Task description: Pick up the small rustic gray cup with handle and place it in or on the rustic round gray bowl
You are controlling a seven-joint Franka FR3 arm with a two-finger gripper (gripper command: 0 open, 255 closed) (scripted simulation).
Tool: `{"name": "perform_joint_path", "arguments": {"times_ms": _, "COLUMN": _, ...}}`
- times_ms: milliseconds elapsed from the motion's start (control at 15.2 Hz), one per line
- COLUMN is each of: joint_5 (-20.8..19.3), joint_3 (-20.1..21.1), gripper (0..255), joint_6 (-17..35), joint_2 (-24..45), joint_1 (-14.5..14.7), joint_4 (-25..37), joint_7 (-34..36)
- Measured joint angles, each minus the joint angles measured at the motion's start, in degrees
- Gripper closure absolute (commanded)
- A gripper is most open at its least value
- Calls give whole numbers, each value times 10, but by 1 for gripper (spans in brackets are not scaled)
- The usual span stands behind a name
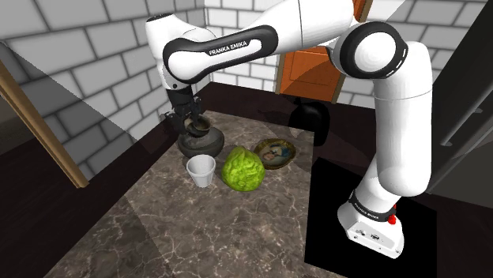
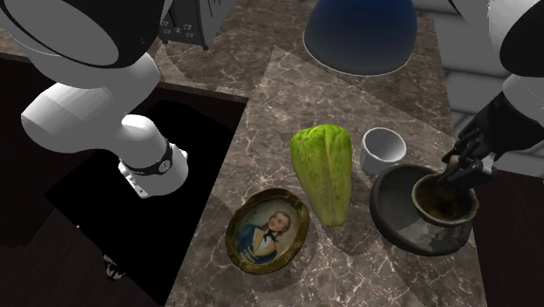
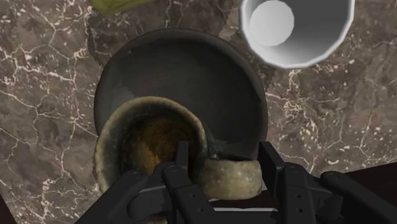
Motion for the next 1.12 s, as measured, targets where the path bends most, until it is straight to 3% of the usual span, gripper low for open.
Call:
{"name": "perform_joint_path", "arguments": {"times_ms": 66, "joint_5": 0, "joint_3": 0, "gripper": 255, "joint_6": 0, "joint_2": 0, "joint_1": 0, "joint_4": 0, "joint_7": 0}}
{"name": "perform_joint_path", "arguments": {"times_ms": 132, "joint_5": 0, "joint_3": 0, "gripper": 0, "joint_6": 0, "joint_2": 0, "joint_1": 0, "joint_4": 0, "joint_7": 0}}
{"name": "perform_joint_path", "arguments": {"times_ms": 528, "joint_5": 0, "joint_3": 0, "gripper": 0, "joint_6": 0, "joint_2": 0, "joint_1": 0, "joint_4": 0, "joint_7": 0}}
{"name": "perform_joint_path", "arguments": {"times_ms": 792, "joint_5": 2, "joint_3": 3, "gripper": 0, "joint_6": -56, "joint_2": 0, "joint_1": 10, "joint_4": 58, "joint_7": -2}}
{"name": "perform_joint_path", "arguments": {"times_ms": 1122, "joint_5": 1, "joint_3": 2, "gripper": 0, "joint_6": -74, "joint_2": 4, "joint_1": 12, "joint_4": 79, "joint_7": -4}}
